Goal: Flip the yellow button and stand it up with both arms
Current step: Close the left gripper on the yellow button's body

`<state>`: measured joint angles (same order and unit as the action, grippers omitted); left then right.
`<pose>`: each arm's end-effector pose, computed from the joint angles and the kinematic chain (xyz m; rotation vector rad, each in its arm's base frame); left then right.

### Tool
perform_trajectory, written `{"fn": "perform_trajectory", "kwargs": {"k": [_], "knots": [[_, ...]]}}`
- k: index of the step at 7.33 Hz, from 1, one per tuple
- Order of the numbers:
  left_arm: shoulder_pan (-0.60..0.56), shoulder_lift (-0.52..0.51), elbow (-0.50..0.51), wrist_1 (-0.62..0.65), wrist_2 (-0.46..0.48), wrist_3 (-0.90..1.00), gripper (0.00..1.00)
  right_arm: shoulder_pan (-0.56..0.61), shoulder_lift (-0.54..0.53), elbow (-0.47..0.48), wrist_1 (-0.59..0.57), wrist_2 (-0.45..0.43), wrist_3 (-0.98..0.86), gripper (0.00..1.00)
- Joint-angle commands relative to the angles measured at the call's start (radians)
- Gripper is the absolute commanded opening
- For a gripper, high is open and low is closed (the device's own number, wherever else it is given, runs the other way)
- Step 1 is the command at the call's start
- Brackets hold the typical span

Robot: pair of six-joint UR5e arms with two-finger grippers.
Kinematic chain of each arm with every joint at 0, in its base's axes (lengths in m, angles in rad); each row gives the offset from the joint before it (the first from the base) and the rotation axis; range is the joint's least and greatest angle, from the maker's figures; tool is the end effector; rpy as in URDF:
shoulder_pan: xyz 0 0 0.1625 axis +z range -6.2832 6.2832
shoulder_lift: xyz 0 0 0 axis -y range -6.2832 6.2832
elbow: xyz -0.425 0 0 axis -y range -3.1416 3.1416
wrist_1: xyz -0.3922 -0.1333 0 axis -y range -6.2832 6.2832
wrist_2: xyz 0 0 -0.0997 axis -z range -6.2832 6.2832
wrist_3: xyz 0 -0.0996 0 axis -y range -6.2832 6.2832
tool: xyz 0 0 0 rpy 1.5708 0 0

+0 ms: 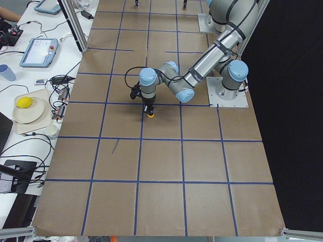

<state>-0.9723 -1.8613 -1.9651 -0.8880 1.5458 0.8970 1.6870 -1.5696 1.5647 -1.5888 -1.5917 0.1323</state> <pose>0.1836 -0.5103 0.2218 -0.4642 -3.0871 0.0242 0.1877 -0.4761 0.4922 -0.0255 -3.1233 0.0395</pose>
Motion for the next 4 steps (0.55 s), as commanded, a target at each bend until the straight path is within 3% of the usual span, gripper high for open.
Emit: {"fn": "perform_trajectory", "kwargs": {"k": [1, 3, 4], "knots": [[-0.014, 0.017, 0.014, -0.012, -0.003, -0.003, 0.05, -0.001, -0.001, 0.0, 0.0, -0.002, 0.0, 1.0], [-0.067, 0.049, 0.119, -0.201, -0.025, -0.035, 0.05, -0.001, -0.001, 0.0, 0.0, -0.001, 0.0, 1.0], [-0.08, 0.05, 0.182, -0.327, -0.118, -0.117, 0.05, -0.001, -0.001, 0.0, 0.001, -0.002, 0.0, 1.0]]}}
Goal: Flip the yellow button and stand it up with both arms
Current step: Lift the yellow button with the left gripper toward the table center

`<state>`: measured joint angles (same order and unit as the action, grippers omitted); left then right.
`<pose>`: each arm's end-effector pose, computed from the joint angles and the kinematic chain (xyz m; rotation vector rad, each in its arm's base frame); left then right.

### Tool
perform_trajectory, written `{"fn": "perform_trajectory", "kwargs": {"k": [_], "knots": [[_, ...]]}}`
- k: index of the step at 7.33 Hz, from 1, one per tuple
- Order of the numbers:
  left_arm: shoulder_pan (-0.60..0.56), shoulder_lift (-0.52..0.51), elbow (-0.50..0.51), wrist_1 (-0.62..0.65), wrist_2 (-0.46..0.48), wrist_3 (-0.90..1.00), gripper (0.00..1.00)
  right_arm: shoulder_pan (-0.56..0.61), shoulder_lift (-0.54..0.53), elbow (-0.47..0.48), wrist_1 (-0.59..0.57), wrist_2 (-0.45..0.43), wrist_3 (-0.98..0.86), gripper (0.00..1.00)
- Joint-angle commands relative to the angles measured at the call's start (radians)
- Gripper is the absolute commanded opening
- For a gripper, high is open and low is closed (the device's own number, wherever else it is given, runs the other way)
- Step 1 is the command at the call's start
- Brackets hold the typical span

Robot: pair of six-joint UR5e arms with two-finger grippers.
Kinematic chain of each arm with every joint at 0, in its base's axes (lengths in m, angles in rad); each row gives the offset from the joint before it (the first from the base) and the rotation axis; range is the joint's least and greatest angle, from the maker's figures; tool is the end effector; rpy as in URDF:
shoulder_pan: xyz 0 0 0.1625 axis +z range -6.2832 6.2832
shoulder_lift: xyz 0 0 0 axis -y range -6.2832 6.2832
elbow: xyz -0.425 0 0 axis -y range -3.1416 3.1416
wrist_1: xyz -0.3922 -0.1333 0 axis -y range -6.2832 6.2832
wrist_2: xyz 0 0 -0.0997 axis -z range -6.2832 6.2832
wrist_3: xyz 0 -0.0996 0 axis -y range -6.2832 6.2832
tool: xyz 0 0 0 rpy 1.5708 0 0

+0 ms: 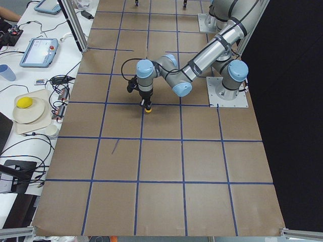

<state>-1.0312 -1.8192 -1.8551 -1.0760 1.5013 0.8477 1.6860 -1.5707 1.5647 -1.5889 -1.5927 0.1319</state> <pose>0.1562 -0.5338 0.2722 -0.4681 -3.0279 0.0234 0.1871 -0.4760 0.4927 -0.0265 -3.1224 0.0416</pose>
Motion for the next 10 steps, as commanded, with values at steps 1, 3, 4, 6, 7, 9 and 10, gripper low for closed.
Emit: {"fn": "perform_trajectory", "kwargs": {"k": [1, 3, 4, 6, 7, 9, 10], "knots": [[-0.036, -0.003, 0.082, -0.151, -0.166, -0.15, 0.05, -0.002, 0.0, 0.0, 0.001, -0.001, 0.0, 1.0], [-0.087, 0.032, 0.077, -0.302, -0.43, -0.209, 0.04, -0.002, 0.004, 0.0, 0.001, 0.0, -0.003, 1.0], [-0.114, 0.063, 0.076, -0.35, -0.625, -0.313, 0.04, -0.005, 0.0, 0.0, 0.003, 0.0, -0.003, 1.0], [-0.243, 0.118, 0.077, -0.351, -0.886, -0.511, 0.03, -0.005, -0.002, 0.0, 0.001, -0.004, -0.009, 1.0], [-0.274, 0.129, 0.076, -0.345, -1.029, -0.603, 0.03, -0.006, 0.0, -0.002, -0.002, -0.003, -0.038, 1.0], [-0.29, 0.161, 0.077, -0.335, -1.241, -0.729, 0.02, -0.081, -0.003, -0.027, -0.002, 0.016, -0.119, 1.0], [-0.317, 0.19, 0.068, -0.338, -1.321, -0.787, 0.02, -0.201, -0.02, -0.066, 0.016, 0.118, -0.168, 1.0]]}}
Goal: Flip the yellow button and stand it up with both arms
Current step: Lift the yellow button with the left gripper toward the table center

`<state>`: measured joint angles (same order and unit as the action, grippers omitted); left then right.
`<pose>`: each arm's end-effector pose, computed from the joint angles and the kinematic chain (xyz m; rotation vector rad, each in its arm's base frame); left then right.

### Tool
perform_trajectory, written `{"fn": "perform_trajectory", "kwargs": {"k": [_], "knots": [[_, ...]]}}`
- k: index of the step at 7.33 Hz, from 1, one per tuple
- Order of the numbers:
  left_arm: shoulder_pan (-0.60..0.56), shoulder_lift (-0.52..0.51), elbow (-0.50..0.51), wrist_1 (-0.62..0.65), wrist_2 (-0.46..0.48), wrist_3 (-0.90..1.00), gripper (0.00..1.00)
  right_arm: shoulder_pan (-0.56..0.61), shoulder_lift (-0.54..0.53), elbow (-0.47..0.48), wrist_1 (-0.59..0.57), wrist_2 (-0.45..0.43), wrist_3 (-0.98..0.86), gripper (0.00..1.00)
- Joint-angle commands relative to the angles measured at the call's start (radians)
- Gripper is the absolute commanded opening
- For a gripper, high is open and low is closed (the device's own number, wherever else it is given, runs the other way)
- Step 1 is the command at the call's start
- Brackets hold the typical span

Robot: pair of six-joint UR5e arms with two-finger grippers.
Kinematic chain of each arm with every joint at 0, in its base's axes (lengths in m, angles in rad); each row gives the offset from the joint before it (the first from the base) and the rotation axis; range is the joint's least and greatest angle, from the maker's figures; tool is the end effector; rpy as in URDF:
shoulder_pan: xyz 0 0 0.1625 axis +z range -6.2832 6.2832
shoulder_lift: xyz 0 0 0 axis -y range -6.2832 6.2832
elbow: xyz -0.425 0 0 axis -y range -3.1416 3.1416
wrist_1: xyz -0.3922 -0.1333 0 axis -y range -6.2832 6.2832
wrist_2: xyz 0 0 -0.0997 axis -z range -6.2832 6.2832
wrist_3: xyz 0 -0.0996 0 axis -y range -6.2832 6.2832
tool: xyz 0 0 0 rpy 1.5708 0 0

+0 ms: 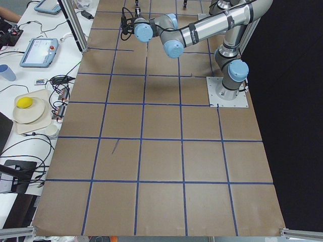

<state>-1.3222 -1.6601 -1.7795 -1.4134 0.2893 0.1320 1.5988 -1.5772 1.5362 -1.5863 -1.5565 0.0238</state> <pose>-0.0968 -0.5482 0.4285 0.2055 -1.8479 0.1335 0.1485 -0.4903 0.5098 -0.0072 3.1246 -0.0877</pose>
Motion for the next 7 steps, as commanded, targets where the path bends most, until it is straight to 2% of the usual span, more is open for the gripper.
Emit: {"fn": "perform_trajectory", "kwargs": {"k": [1, 2, 3, 4, 5, 6, 7], "knots": [[-0.075, 0.034, -0.012, 0.004, -0.114, -0.134, 0.02, -0.246, -0.039, -0.04, 0.053, 0.202, -0.047, 1.0], [-0.109, 0.036, -0.015, 0.01, -0.177, -0.143, 0.01, -0.393, -0.067, -0.041, 0.165, 0.333, -0.045, 1.0], [-0.123, 0.04, -0.015, 0.026, -0.206, -0.185, 0.01, -0.528, -0.075, -0.037, 0.331, 0.539, -0.056, 1.0], [-0.133, 0.045, -0.02, 0.052, -0.229, -0.215, 0.01, -0.574, -0.075, -0.028, 0.458, 0.725, -0.073, 1.0], [-0.146, 0.042, -0.032, 0.056, -0.296, -0.215, 0.01, -0.571, -0.079, 0.005, 0.483, 0.868, -0.077, 1.0], [-0.153, 0.042, -0.044, 0.063, -0.321, -0.216, 0.01, -0.541, -0.083, 0.057, 0.486, 1.147, -0.067, 1.0], [-0.164, 0.03, -0.046, 0.063, -0.332, -0.218, 0.01, -0.496, -0.083, 0.103, 0.488, 1.203, -0.067, 1.0]]}}
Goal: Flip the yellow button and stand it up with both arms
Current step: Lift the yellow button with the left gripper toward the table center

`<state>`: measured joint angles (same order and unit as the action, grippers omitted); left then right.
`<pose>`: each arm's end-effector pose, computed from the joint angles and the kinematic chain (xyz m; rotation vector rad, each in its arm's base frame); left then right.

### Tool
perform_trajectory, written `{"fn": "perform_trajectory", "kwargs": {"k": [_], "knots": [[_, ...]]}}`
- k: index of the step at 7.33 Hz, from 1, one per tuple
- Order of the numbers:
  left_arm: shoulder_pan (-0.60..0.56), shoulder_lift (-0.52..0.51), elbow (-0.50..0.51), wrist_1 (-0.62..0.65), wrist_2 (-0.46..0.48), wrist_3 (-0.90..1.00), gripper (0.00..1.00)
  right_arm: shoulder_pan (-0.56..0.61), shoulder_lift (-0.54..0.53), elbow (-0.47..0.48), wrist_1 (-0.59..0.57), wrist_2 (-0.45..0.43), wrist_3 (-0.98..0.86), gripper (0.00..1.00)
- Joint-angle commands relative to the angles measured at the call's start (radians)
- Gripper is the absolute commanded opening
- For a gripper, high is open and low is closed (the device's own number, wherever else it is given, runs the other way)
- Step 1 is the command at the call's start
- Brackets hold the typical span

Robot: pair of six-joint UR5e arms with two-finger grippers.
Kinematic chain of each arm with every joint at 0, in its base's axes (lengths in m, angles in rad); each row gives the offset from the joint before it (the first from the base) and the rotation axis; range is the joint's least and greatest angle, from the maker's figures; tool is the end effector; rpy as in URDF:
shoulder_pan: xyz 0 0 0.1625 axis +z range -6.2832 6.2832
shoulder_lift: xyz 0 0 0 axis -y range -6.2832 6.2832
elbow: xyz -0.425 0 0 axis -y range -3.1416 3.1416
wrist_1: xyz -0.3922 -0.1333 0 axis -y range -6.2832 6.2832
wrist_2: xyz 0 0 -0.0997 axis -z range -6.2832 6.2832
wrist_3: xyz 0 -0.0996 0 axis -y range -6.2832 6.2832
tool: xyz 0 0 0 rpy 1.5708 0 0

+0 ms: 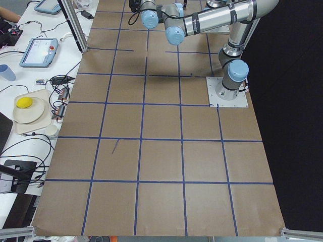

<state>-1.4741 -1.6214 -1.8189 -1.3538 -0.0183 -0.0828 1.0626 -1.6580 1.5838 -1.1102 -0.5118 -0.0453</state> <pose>-0.1839 -0.5160 0.4652 0.2034 -1.5394 -0.0524 -0.0160 -0.4811 0.5322 0.6915 1.9215 0.0574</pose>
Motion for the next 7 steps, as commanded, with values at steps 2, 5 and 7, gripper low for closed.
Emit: {"fn": "perform_trajectory", "kwargs": {"k": [2, 5, 7], "knots": [[-0.035, -0.011, -0.013, 0.004, -0.075, -0.002, 0.01, 0.1, -0.011, 0.068, 0.015, 0.229, 0.016, 1.0], [-0.035, -0.015, -0.01, 0.008, -0.077, -0.002, 0.01, 0.241, -0.023, 0.071, -0.002, 0.231, 0.061, 1.0], [-0.035, -0.018, -0.008, 0.007, -0.078, -0.003, 0.01, 0.293, -0.02, 0.073, -0.011, 0.233, 0.065, 0.98]]}}
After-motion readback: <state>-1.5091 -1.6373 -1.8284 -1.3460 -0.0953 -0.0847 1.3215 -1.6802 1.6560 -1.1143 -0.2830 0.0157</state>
